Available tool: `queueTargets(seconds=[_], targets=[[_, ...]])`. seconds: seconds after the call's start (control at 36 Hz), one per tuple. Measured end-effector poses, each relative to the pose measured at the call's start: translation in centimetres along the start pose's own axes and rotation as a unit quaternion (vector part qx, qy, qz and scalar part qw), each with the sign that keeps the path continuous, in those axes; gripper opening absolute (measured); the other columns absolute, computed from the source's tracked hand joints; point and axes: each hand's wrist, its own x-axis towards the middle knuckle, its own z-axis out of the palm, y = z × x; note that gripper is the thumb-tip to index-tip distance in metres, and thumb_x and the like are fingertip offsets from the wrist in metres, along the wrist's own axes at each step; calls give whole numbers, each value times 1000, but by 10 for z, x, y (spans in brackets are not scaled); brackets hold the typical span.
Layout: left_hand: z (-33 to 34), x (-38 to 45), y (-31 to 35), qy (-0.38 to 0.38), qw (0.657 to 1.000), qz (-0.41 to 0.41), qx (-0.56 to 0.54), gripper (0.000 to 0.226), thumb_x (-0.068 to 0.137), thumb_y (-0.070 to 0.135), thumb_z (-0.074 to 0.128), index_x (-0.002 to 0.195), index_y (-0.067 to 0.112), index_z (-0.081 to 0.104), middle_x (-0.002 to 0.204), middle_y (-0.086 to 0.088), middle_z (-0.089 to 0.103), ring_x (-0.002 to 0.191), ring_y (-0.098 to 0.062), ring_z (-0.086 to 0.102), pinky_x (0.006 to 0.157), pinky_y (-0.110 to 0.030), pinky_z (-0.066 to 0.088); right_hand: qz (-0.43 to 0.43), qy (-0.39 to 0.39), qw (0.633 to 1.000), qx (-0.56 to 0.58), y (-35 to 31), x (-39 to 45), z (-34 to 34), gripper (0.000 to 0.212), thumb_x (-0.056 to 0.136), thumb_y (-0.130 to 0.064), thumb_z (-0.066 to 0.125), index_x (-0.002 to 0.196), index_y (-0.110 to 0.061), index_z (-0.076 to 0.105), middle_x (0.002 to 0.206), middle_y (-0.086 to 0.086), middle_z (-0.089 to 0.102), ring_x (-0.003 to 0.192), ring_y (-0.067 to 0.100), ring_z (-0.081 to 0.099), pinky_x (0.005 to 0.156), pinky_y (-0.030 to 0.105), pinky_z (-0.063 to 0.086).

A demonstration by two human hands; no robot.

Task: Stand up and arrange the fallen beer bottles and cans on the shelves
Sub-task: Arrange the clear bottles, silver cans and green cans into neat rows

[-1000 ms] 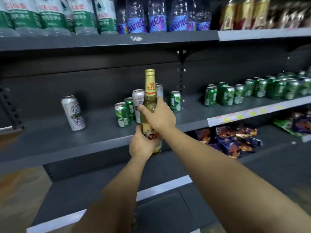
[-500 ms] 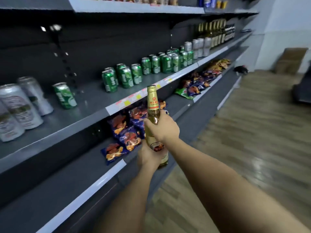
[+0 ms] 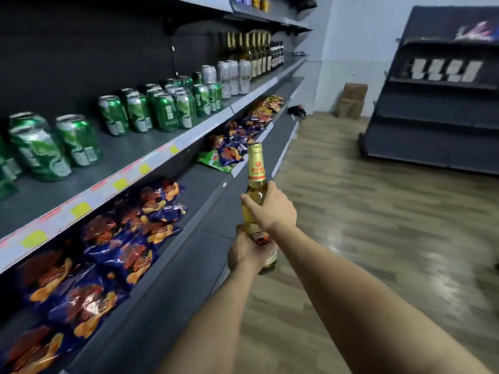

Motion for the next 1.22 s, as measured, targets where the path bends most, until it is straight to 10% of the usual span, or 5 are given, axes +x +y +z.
queueTargets(seconds=[1.22], targets=[[309,588,307,14,999,23,25,58,66,53,75,112,28,50,99,3,66,90,-22,65,78,-40,56,-29,-3,999,-32,215,696,-42,51,91,-62,45,112,-15,44,112,8,60,102,31,59,72,35,38]])
